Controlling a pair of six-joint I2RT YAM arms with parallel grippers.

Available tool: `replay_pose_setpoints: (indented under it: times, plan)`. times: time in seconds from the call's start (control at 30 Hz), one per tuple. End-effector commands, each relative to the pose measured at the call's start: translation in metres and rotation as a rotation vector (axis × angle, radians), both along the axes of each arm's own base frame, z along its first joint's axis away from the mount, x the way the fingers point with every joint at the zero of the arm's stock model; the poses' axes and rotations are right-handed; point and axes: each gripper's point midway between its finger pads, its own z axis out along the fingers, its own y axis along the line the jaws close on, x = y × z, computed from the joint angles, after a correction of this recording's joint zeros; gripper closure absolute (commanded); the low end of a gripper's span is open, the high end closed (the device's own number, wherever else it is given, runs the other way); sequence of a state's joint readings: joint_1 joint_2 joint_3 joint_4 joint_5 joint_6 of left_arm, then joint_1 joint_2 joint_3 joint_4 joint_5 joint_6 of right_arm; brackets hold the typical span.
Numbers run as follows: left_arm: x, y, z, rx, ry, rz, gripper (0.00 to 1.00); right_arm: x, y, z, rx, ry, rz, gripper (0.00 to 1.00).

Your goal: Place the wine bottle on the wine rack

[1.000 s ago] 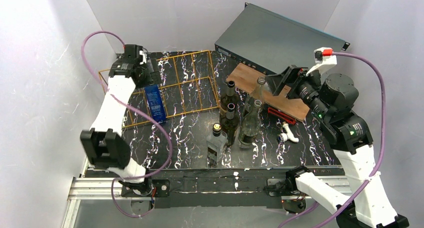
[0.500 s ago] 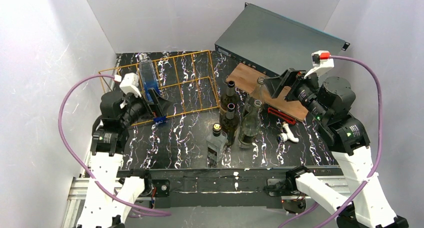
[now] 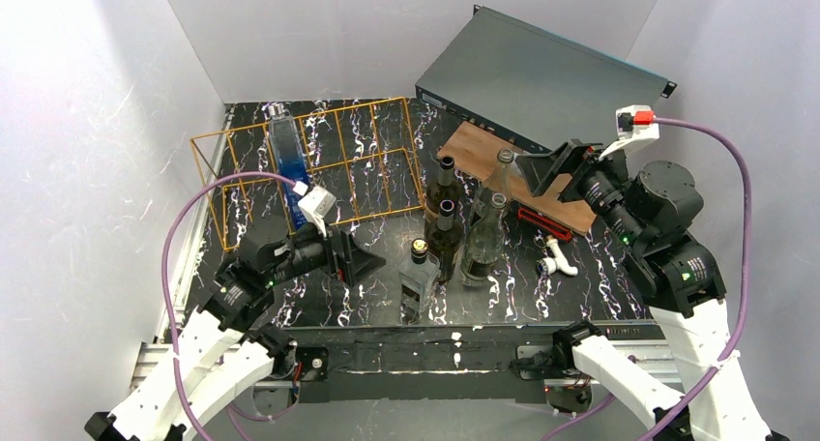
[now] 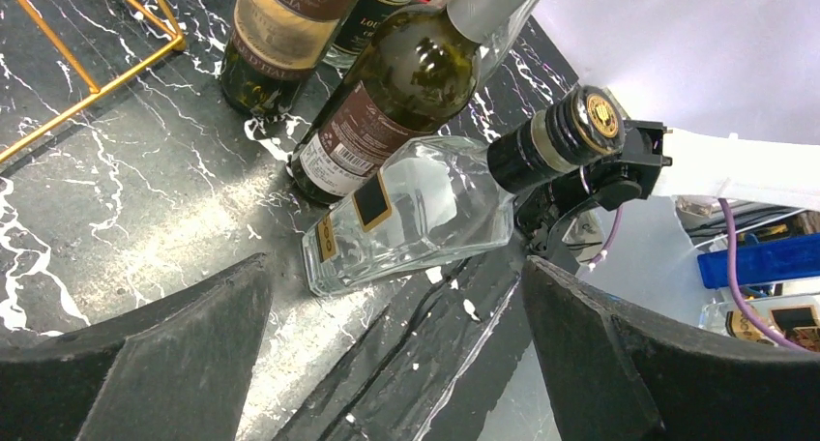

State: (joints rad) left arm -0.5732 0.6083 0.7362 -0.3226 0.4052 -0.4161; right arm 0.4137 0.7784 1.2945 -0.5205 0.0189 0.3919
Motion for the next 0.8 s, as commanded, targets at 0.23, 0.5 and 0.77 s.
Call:
replay_pose_setpoints:
  times: [0.23, 0.5, 0.77]
  plan:
    - [-0.009, -0.017, -0.019, 0.039, -0.114, 0.037, 0.02, 0.004, 0.003, 0.015, 0.008, -0.046, 0.009, 0.00]
    - [-0.024, -0.054, -0.031, 0.163, -0.296, 0.049, 0.02, -0.003, 0.001, 0.015, 0.028, -0.047, 0.010, 0.00]
    - [-0.017, -0.068, -0.042, 0.379, -0.422, 0.232, 0.02, -0.010, -0.005, 0.034, 0.024, -0.078, -0.003, 0.00]
